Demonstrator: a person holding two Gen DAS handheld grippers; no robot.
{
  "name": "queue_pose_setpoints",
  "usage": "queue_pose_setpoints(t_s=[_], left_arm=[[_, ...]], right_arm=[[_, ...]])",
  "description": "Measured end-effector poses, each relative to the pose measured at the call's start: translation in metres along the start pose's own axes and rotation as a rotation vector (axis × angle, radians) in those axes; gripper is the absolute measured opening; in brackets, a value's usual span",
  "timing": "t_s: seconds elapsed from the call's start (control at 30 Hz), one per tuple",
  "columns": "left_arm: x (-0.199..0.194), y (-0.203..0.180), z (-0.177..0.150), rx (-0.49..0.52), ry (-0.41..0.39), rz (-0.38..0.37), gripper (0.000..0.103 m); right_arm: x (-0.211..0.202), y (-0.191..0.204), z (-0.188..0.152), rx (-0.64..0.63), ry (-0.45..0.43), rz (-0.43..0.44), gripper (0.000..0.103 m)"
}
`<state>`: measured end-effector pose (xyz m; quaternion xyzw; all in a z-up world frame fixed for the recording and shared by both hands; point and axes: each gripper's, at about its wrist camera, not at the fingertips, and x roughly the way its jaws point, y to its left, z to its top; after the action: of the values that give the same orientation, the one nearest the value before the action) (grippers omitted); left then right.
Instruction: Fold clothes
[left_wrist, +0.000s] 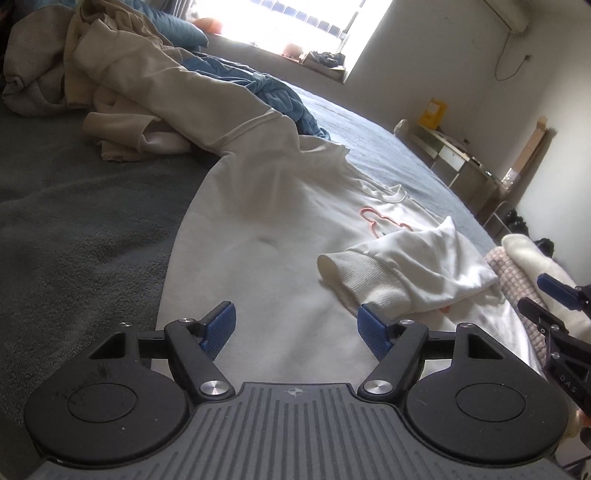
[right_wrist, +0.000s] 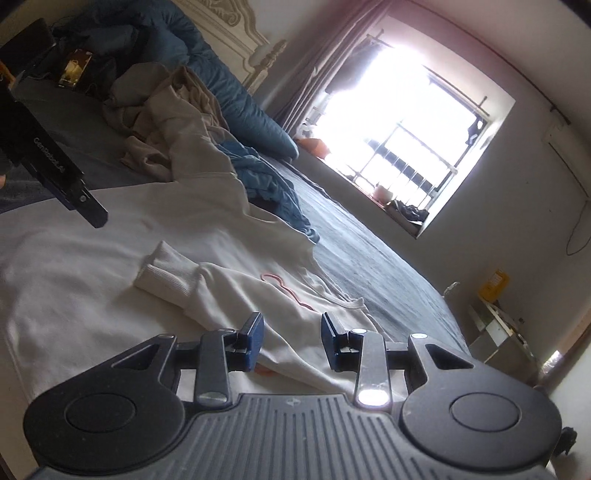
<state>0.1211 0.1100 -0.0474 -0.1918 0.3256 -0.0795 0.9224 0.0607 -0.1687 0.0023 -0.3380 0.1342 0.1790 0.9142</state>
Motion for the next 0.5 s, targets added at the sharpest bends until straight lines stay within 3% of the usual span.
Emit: queue_pose_setpoints(t_s=[0.37, 0.5], left_arm=[[0.002, 0.007, 0.006, 0.027, 0.026, -0.013, 0.073], [0.006, 0.006, 0.004, 0.048, 0.033, -0.021, 0.073]], right_arm=[[0.011, 0.032, 0.008, -0.037, -0.012, 0.024, 0.037], [0.011, 0.042, 0.007, -0.101, -0.069, 0.036, 0.039]])
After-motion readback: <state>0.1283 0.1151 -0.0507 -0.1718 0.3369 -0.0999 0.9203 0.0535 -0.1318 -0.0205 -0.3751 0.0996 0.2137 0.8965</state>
